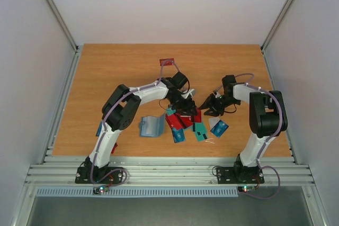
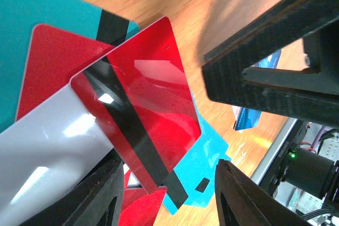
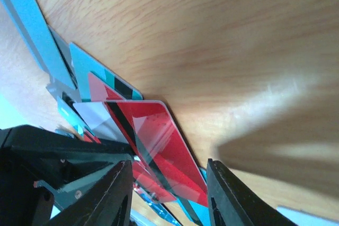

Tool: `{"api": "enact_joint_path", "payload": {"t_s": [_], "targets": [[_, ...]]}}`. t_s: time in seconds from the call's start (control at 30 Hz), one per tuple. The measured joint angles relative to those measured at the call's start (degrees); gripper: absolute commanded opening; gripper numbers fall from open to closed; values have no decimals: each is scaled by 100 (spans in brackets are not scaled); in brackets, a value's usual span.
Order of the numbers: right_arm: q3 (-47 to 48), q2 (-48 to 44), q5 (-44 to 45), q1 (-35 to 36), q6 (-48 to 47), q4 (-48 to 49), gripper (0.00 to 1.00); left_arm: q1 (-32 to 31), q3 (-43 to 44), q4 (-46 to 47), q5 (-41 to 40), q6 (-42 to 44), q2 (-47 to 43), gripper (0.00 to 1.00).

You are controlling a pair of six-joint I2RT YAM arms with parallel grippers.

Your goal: Put the credit cards into the card holder

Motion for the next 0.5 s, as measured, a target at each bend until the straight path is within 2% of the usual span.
{"api": "enact_joint_path", "payload": {"t_s": [0.2, 0.5], "targets": [[0, -332, 155, 28, -186, -376, 45, -9, -63, -74, -264, -2, -229, 47], [-339, -472, 140, 74, -162, -385, 49, -15, 105, -94, -501, 26, -229, 38]]}}
